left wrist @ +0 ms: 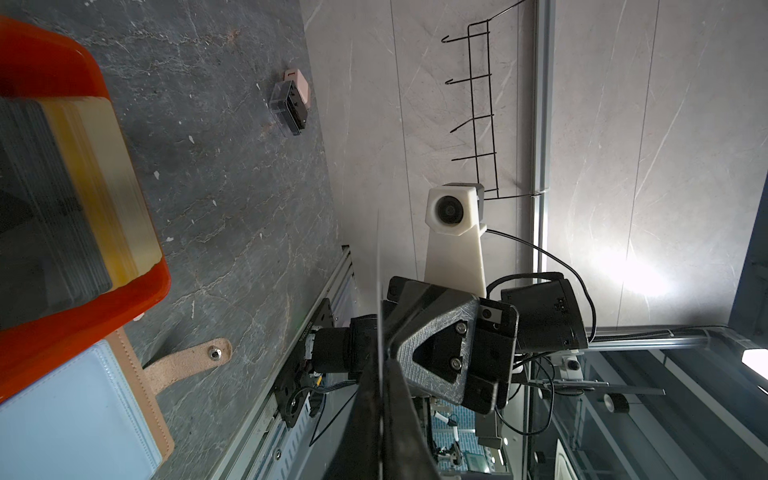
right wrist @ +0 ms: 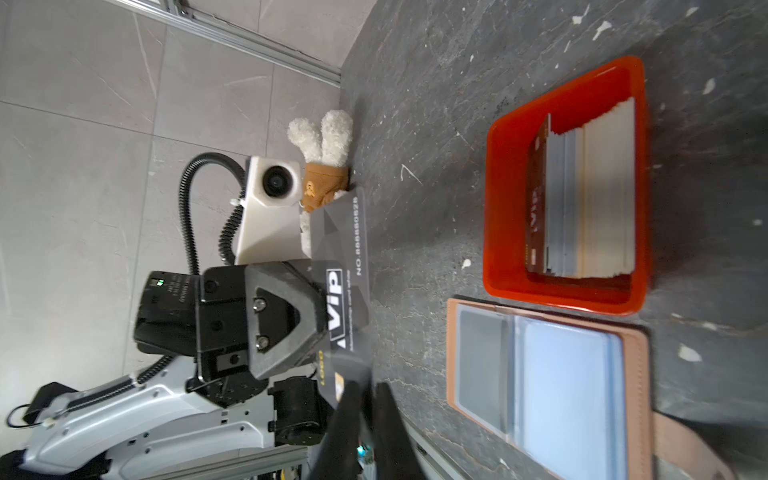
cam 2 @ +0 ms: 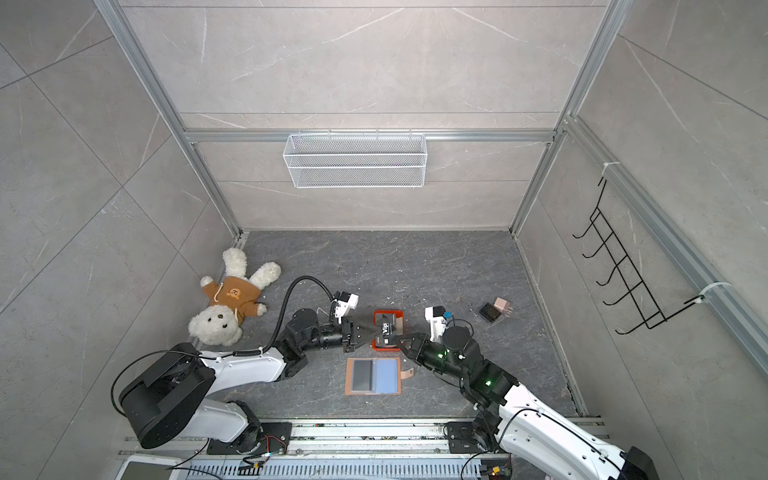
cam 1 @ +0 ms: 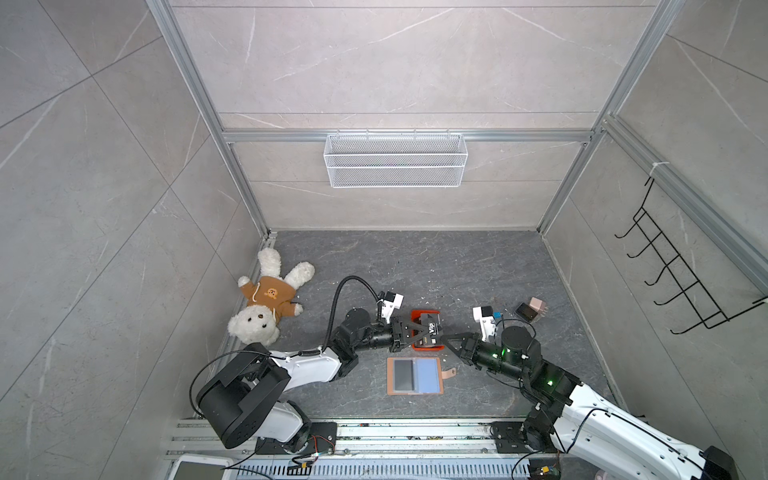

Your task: Put the credit cards into the card holder

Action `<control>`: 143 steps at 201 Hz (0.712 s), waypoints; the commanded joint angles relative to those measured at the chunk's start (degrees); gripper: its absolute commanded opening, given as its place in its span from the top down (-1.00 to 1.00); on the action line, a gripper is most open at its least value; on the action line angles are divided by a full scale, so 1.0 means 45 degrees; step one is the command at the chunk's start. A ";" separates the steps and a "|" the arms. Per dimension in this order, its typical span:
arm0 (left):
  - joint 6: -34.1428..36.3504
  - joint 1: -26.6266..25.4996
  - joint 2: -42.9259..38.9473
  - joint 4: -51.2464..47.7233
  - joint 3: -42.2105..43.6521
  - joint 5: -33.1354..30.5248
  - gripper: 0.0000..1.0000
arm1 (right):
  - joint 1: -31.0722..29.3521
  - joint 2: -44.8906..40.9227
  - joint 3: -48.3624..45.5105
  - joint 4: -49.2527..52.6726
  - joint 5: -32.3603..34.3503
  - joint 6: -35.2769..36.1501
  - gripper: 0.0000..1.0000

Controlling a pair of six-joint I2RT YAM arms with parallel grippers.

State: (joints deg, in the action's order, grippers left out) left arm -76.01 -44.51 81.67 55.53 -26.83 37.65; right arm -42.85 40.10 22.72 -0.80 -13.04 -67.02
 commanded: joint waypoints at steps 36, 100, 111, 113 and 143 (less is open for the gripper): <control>0.1402 0.0009 -0.1016 -0.2042 -0.0150 -0.0037 0.97 | -0.0713 0.0238 0.0970 0.3089 0.1620 0.0810 0.10; 0.2530 0.0029 -0.2245 -0.4779 0.0212 -0.0060 0.98 | -0.2233 0.0989 0.1376 0.4549 0.3363 0.1239 -0.25; 0.2718 0.0033 -0.2538 -0.5249 0.0340 -0.0104 0.98 | -0.2452 0.1207 0.1411 0.4710 0.3489 0.1581 -0.22; 0.2771 0.0039 -0.2591 -0.5352 0.0353 -0.0119 0.99 | -0.2480 0.1246 0.1400 0.4738 0.3509 0.1576 -0.21; 0.3703 0.0040 -0.3638 -0.7464 0.0604 -0.0555 1.00 | -0.2944 0.1833 0.1316 0.5177 0.4003 0.1477 -0.02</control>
State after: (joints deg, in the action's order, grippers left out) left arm -65.06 -44.53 69.38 30.48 -24.86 36.84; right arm -54.59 46.83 27.33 18.61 1.19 -61.47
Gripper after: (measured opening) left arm 0.045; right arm 0.553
